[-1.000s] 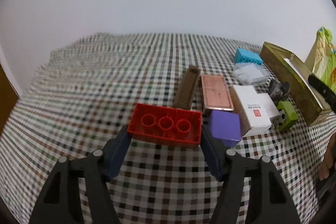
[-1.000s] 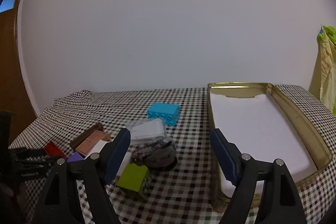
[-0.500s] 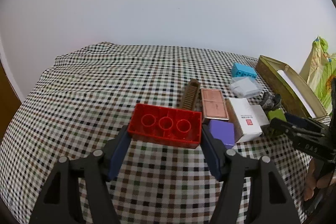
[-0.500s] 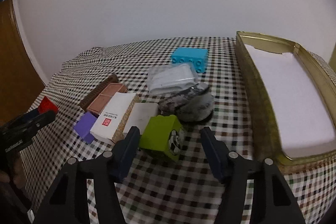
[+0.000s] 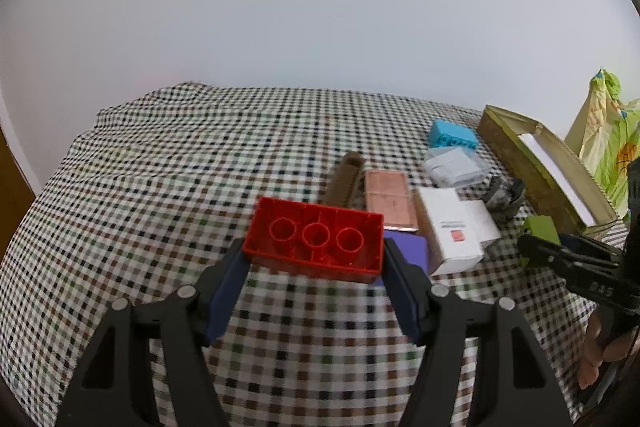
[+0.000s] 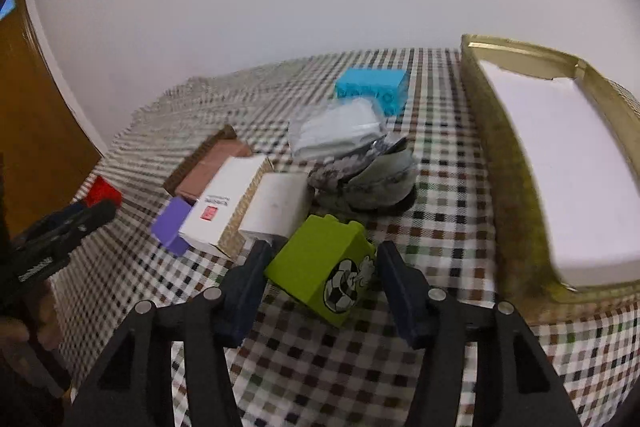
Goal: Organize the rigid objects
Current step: 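Grasp the green toy brick with the right gripper while the left gripper holds the red brick, then carry both bricks to the gold tin and release them inside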
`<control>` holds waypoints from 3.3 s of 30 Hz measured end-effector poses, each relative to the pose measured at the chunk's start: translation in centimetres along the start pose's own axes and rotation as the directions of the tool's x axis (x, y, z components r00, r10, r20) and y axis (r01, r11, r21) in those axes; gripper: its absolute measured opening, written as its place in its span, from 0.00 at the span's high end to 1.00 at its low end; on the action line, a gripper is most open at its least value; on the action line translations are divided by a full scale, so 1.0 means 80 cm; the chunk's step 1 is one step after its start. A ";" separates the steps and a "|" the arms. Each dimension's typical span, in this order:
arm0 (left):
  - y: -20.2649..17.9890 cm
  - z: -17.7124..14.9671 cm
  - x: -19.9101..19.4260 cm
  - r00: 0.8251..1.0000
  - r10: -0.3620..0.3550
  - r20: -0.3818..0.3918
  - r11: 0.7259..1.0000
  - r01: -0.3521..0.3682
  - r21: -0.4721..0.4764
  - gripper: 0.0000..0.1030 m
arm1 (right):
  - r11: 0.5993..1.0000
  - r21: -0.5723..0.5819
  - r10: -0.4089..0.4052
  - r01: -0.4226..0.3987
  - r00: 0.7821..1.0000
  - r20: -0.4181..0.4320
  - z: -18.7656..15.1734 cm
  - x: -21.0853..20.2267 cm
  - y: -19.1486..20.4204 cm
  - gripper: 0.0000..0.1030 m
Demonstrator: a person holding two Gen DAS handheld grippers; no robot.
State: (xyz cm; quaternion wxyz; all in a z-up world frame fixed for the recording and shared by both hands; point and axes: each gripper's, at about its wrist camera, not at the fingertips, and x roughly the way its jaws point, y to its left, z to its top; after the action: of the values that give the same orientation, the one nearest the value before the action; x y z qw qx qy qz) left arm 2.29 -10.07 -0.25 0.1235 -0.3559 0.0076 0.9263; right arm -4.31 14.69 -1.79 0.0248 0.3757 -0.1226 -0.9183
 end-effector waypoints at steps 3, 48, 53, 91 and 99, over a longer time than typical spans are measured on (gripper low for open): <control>-0.020 0.009 -0.004 1.000 -0.019 0.022 0.999 0.018 0.027 0.36 | 0.999 0.010 0.037 -0.038 0.996 0.087 0.004 -0.030 -0.010 0.44; -0.374 0.047 0.117 0.937 -0.348 -0.040 0.892 0.344 0.295 0.36 | 0.928 0.222 -0.347 0.298 0.909 0.229 0.038 -0.108 -0.253 0.44; -0.379 0.045 0.119 0.946 -0.325 -0.022 0.894 0.314 0.320 0.36 | 0.927 0.221 -0.350 0.302 0.908 0.230 0.037 -0.107 -0.252 0.44; -0.299 0.045 0.092 0.966 -0.199 0.166 0.962 0.161 0.220 0.00 | 0.795 0.412 -0.607 0.446 0.583 0.540 0.020 -0.179 -0.239 0.19; -0.290 0.044 0.089 0.966 -0.189 0.175 0.964 0.149 0.220 0.00 | 0.799 0.388 -0.601 0.460 0.571 0.559 0.014 -0.173 -0.212 0.19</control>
State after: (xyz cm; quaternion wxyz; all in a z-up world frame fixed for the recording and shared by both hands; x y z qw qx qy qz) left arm 0.29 14.38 -0.64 0.2385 -0.2483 0.0604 0.9369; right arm 5.63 33.25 4.36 -0.3354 0.0472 -0.0952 -0.9361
